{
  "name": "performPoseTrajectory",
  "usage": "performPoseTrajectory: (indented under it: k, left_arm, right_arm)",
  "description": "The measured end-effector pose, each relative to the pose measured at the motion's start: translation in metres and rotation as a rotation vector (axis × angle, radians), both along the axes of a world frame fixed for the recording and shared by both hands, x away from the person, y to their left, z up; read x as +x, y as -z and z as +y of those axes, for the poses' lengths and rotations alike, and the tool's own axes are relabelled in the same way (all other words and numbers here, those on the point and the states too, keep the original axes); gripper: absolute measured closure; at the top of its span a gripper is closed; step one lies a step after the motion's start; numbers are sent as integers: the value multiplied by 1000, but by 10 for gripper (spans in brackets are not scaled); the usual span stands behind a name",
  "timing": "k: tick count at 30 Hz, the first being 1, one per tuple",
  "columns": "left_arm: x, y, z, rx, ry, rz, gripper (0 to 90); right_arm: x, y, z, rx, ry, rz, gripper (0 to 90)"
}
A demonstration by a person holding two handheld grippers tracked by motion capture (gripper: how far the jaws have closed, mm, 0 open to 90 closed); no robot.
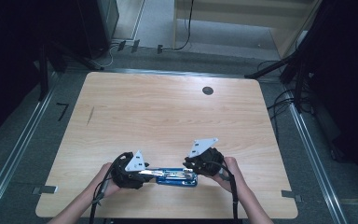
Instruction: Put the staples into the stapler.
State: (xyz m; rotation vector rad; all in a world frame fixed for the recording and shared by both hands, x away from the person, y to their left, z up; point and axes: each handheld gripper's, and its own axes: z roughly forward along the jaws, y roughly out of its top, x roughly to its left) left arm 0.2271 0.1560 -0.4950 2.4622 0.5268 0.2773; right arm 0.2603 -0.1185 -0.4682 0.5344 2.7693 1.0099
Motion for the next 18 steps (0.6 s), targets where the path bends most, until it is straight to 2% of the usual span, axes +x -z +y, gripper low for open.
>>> performPoseTrajectory:
  k: [1,8,18]
  left_arm:
    - [0,0,0,1,0,0,539]
    - [0,0,0,0,-2,-1,540]
    - [0,0,0,-1,-3,1,539]
  right_arm:
    - [0,0,0,0,0,0,792]
    - [-6,4,9,1,-99,-4,792]
    - [-7,11,12,-26,-149,-11,793]
